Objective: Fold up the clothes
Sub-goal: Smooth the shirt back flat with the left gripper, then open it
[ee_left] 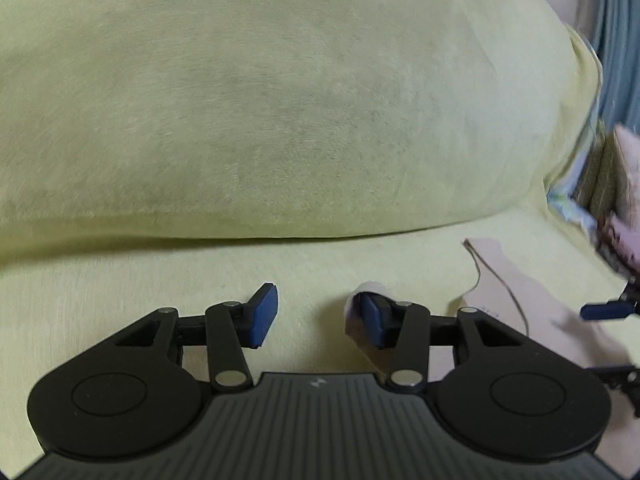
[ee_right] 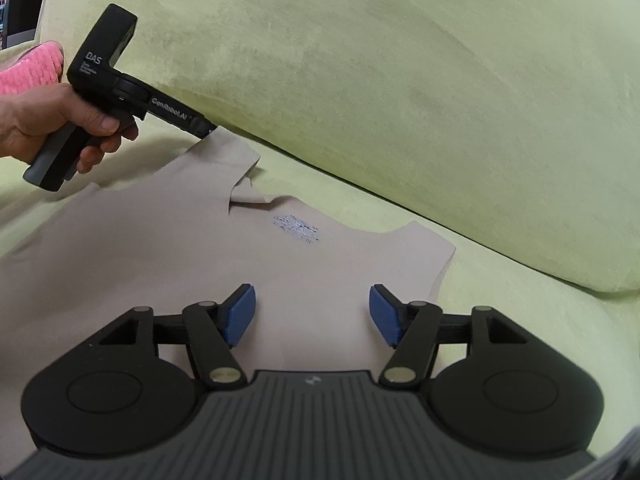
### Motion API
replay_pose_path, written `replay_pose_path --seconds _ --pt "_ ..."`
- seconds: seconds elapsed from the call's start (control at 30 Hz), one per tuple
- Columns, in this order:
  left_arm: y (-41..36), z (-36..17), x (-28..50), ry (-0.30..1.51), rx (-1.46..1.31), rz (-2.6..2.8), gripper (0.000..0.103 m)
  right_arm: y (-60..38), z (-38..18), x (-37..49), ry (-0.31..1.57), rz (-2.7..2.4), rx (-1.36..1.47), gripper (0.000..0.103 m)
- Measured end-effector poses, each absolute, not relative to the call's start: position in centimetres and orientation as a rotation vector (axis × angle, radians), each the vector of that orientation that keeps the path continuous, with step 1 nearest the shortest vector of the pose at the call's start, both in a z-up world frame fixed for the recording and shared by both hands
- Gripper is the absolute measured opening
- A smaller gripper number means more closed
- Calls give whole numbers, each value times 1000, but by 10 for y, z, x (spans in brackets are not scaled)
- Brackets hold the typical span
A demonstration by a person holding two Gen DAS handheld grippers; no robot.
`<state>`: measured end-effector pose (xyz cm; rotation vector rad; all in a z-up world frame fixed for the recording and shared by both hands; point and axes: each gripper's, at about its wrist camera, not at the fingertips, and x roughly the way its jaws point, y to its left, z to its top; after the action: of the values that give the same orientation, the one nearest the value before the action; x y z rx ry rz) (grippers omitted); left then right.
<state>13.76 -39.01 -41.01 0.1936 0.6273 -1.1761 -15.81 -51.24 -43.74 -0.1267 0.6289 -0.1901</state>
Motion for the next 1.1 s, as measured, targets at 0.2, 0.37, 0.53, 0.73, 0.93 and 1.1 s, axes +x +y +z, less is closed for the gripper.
replay_pose_path --seconds 0.2,0.37,0.53,0.73,0.93,1.1 --pt "-397 -402 130 419 391 -1133 53 -513 -443 -156 633 -195 -139 60" --pt "-386 -399 137 395 440 -1074 56 -523 -446 -161 651 -216 -119 60" --pt "-384 -407 136 415 453 -1063 57 -526 -446 -165 659 -222 -82 63" --pt "-372 -398 135 452 490 -1090 56 -526 -439 -174 671 -216 -93 68" --pt "-342 -384 130 469 452 -1045 56 -530 -435 -186 692 -222 -52 71" --pt "-338 -372 102 474 345 -1194 57 -539 -436 -192 684 -235 -1 71"
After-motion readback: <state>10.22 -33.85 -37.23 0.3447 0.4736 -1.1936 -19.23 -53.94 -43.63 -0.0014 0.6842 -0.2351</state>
